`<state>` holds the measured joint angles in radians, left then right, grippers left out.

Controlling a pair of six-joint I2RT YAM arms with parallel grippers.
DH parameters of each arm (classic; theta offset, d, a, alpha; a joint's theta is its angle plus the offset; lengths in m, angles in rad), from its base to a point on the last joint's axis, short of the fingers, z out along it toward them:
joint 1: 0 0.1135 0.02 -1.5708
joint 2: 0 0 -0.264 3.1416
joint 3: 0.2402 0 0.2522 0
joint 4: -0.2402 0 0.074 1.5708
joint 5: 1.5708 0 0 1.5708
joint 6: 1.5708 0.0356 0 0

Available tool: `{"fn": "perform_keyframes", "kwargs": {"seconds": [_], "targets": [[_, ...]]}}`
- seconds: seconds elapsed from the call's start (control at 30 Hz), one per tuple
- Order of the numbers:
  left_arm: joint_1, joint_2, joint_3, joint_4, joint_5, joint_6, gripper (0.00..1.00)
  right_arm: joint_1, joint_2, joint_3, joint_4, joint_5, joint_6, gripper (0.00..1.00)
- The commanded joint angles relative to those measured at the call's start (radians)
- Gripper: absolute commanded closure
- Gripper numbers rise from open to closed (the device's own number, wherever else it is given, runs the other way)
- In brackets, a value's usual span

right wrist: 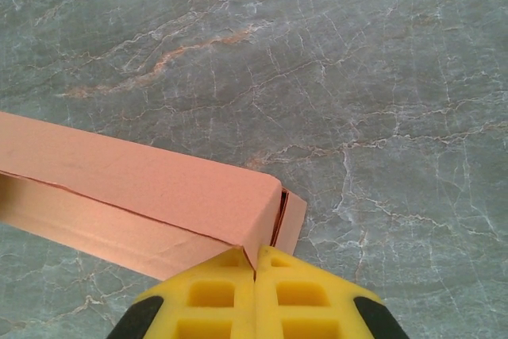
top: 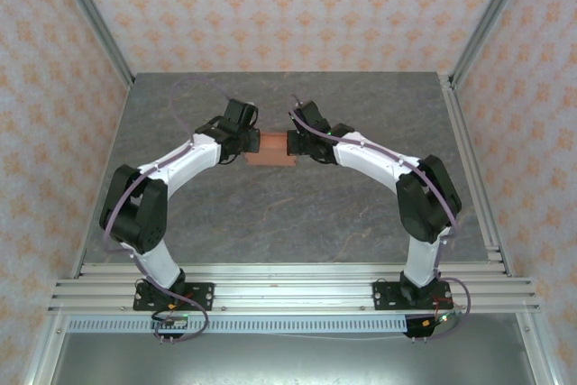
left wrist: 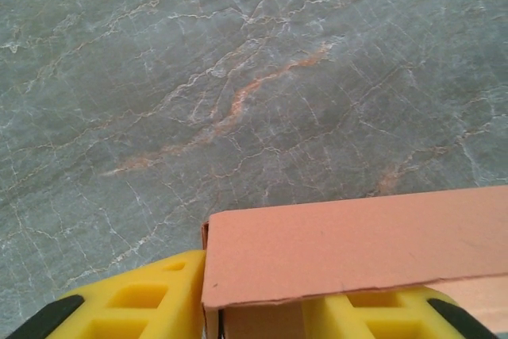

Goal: Fold the paper box

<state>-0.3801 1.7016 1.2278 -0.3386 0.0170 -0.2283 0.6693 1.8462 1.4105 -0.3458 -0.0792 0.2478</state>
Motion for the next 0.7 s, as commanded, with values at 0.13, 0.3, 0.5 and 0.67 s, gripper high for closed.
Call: {"fn": "perform_keyframes", "kwargs": {"seconds": [0.13, 0.3, 0.5, 0.67], "targets": [[-0.008, -0.074, -0.009, -0.023, 0.016, -0.028, 0.65, 0.012, 0.032, 0.02, -0.061, 0.025, -0.03, 1.0], [-0.007, -0.105, -0.018, -0.037, 0.0, -0.039, 0.64, 0.012, 0.033, 0.022, -0.062, 0.027, -0.034, 1.0], [-0.008, -0.193, -0.037, -0.035, 0.017, -0.057, 0.43, 0.015, 0.032, 0.018, -0.059, 0.035, -0.041, 1.0], [-0.006, -0.203, -0.018, -0.056, -0.042, -0.093, 0.38, 0.019, 0.032, 0.019, -0.059, 0.038, -0.047, 1.0]]}}
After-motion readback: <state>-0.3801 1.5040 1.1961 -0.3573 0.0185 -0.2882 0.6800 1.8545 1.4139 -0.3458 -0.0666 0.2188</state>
